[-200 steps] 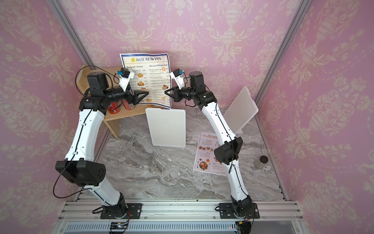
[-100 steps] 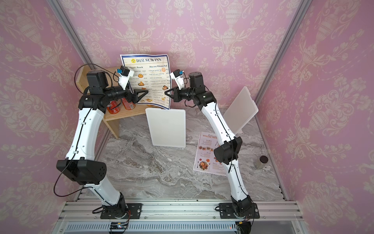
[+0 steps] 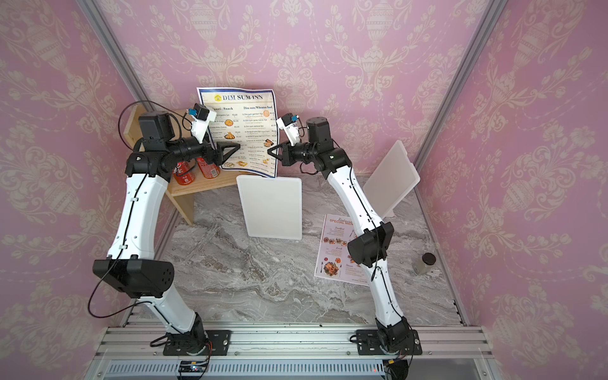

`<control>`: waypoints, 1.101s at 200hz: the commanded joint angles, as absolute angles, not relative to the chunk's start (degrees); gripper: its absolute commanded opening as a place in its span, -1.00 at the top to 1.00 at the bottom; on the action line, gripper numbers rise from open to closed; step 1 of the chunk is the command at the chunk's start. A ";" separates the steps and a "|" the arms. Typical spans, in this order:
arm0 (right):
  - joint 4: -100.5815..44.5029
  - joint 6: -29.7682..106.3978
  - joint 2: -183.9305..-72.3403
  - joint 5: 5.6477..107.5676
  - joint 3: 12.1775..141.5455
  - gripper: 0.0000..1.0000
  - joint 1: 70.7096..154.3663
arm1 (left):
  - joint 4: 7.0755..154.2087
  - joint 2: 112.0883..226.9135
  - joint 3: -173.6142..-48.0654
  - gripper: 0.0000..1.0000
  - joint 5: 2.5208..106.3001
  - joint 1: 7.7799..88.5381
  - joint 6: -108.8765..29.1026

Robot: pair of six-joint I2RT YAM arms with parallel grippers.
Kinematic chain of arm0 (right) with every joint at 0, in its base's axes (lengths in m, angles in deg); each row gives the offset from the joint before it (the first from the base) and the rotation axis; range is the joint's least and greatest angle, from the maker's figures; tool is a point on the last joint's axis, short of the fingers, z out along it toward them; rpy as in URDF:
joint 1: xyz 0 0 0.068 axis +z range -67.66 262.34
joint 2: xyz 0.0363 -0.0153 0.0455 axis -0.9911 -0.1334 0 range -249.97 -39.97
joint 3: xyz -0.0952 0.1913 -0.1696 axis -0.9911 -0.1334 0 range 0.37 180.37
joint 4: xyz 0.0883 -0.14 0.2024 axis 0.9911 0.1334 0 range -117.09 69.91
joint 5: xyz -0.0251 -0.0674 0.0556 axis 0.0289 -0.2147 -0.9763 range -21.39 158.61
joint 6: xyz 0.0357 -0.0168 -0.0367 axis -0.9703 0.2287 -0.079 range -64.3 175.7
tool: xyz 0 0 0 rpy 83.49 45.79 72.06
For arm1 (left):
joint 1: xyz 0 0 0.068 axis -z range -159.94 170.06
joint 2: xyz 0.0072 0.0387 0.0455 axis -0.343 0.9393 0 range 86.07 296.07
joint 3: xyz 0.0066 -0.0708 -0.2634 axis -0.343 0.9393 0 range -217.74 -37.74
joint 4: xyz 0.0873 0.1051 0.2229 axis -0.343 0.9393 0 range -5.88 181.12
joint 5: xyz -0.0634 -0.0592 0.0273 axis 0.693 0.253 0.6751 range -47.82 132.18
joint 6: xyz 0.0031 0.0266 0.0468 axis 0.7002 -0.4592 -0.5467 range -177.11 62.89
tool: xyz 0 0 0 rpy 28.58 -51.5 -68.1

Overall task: Insert the menus into the narrow rack
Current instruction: Insert the menu into the narrow rack.

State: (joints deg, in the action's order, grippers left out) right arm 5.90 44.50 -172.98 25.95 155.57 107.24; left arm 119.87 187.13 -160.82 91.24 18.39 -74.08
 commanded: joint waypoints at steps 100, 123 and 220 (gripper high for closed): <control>11.55 44.59 -172.03 21.36 156.88 1.00 105.35 | 124.41 190.08 -166.36 -0.80 90.27 20.95 -71.64; 12.33 45.30 -171.57 21.32 156.77 1.00 104.74 | 124.87 190.55 -167.35 -0.80 89.84 21.37 -71.61; 11.95 43.56 -171.88 19.70 156.69 1.00 103.74 | 124.03 192.92 -171.16 -0.79 89.47 25.09 -67.80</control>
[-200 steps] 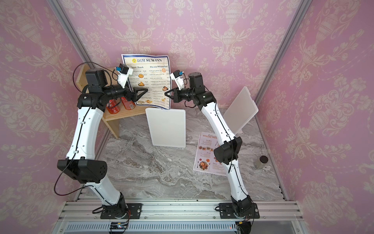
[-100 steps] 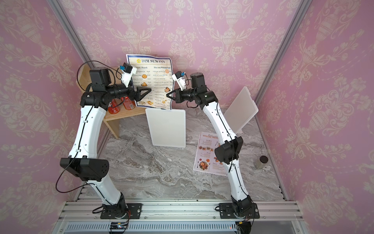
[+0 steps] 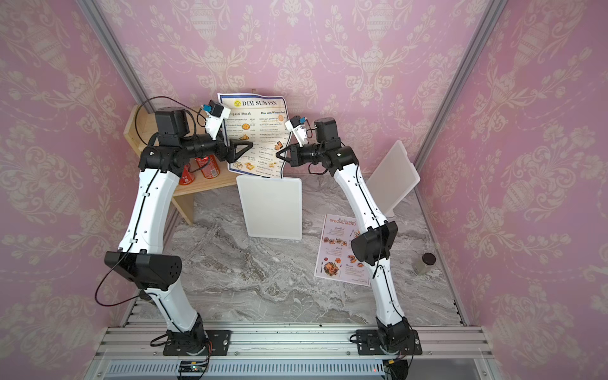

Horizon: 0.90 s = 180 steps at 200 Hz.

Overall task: Insert the menus into the narrow rack
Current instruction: Insert the menu into the narrow rack.

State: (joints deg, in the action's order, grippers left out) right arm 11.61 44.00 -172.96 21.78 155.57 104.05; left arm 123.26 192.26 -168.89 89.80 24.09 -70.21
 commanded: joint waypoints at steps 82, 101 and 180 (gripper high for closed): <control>13.06 44.89 -170.22 18.78 154.46 1.00 101.65 | 122.92 192.50 -171.25 -0.83 89.32 25.55 -66.11; 13.51 45.06 -170.18 18.42 154.38 1.00 101.42 | 122.21 192.26 -171.33 -0.83 89.44 25.89 -65.33; 13.09 45.55 -168.74 15.43 151.85 1.00 100.46 | 119.47 193.04 -172.32 -0.85 89.91 28.09 -61.90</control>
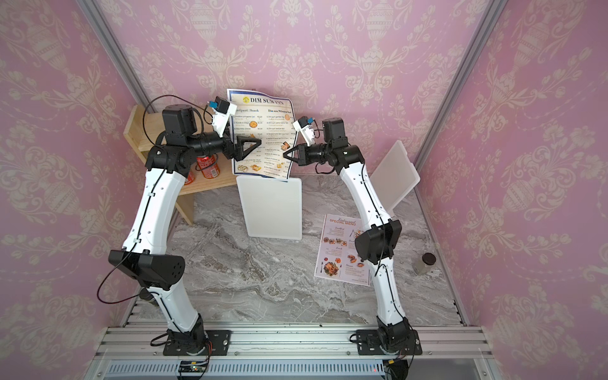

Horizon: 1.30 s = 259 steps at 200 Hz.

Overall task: Insert the menus into the narrow rack
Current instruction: Insert the menu into the narrow rack.

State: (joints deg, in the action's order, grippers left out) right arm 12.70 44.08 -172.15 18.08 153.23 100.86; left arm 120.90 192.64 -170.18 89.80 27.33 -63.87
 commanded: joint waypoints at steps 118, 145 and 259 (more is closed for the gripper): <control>13.94 47.31 -167.50 12.28 148.90 1.00 99.03 | 115.72 193.64 -172.29 -0.89 90.72 28.41 -57.76; 14.07 48.01 -167.20 10.98 147.94 1.00 99.03 | 117.84 194.01 -172.21 -0.89 90.09 28.45 -59.76; 14.59 47.10 -168.18 7.53 150.65 1.00 98.73 | 124.39 193.49 -168.66 -0.90 91.43 25.87 -66.77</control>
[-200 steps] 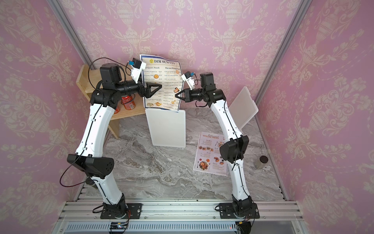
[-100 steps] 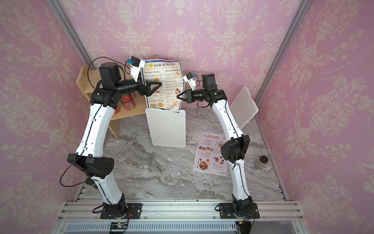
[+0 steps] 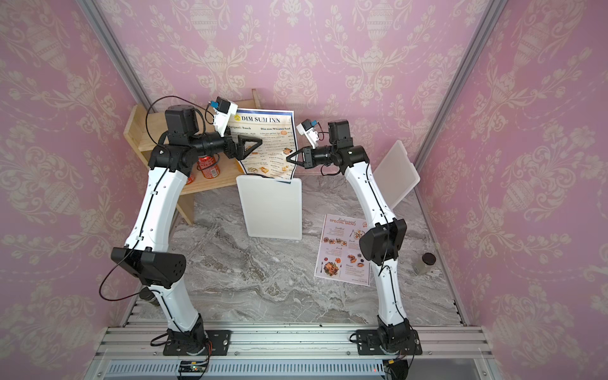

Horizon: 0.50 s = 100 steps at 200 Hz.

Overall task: Insert the menus into the narrow rack
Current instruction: Insert the menu into the narrow rack.

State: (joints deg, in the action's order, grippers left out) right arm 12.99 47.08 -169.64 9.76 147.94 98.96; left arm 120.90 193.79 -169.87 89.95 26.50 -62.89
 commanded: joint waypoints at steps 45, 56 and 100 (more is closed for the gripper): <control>13.96 45.86 -169.04 5.93 151.88 1.00 98.68 | 126.34 192.50 -166.78 -0.91 90.56 24.47 -69.25; 14.08 45.92 -169.09 5.85 151.98 1.00 98.68 | 127.04 192.28 -166.51 -0.91 90.44 24.44 -70.36; 14.61 46.46 -169.15 5.42 152.00 1.00 98.49 | 128.89 192.17 -166.15 -0.65 91.52 24.44 -72.98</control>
State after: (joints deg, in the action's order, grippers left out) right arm 13.36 46.64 -169.64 7.35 150.65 98.91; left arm 126.06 193.77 -166.83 90.02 24.66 -69.16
